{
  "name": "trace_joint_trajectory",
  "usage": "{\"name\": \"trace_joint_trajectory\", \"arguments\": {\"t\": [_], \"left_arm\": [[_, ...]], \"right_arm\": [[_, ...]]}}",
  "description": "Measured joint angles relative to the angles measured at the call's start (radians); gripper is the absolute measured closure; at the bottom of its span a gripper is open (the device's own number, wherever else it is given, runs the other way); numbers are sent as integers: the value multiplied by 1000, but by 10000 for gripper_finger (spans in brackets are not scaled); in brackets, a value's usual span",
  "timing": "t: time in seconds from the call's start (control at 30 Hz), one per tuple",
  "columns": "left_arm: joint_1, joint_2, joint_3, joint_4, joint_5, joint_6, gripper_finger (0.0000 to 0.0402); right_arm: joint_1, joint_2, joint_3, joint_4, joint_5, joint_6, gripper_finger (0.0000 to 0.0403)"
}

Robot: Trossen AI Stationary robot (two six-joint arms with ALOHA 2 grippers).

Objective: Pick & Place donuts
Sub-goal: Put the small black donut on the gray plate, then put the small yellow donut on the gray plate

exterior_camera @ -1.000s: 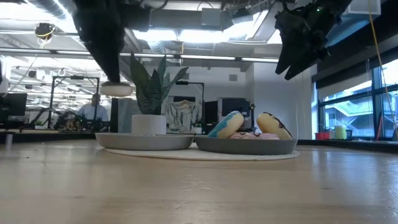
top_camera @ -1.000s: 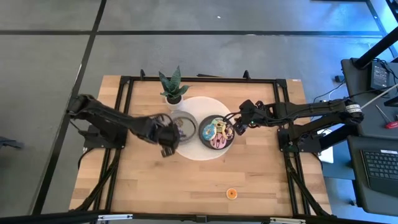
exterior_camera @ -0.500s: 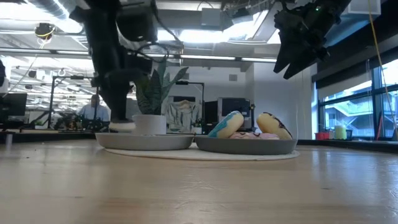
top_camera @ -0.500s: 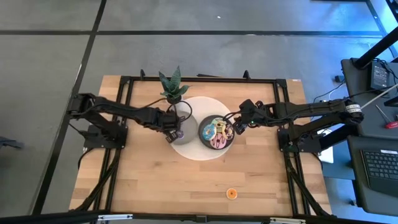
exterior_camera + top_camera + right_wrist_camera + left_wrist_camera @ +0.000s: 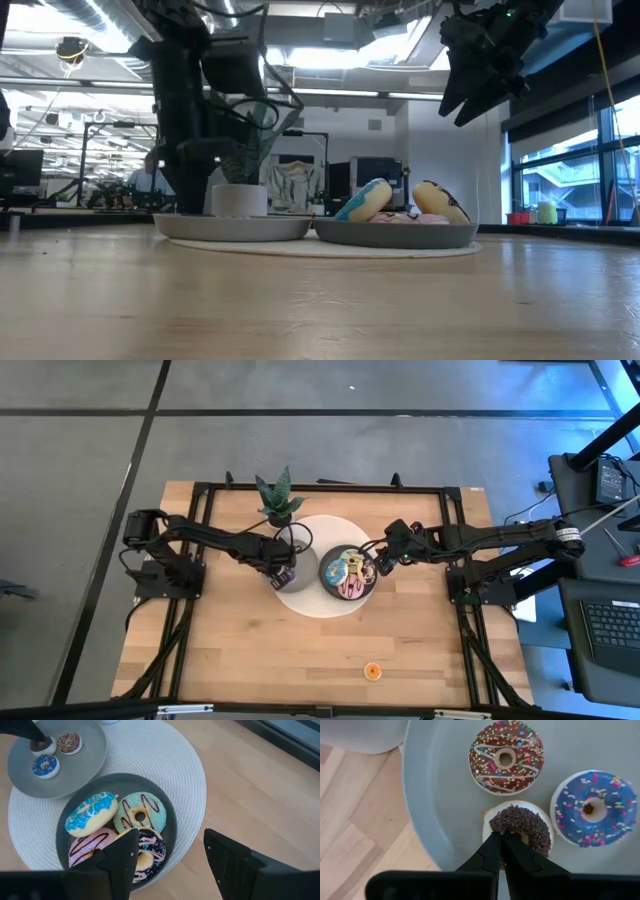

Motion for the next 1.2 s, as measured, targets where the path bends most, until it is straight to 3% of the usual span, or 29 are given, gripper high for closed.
{"name": "trace_joint_trajectory", "arguments": {"t": [0.57,0.83,1.07,1.2], "left_arm": [[0,20,0,23,-13,-31,369],[0,11,31,12,-42,-54,320],[14,6,68,-111,-58,-37,287],[14,-29,93,-134,-63,-37,279]], "right_arm": [[0,0,0,0,-1,-3,177],[0,0,0,0,-4,-3,177],[0,0,0,0,-4,-3,177],[2,-6,0,6,-71,-57,177]]}}
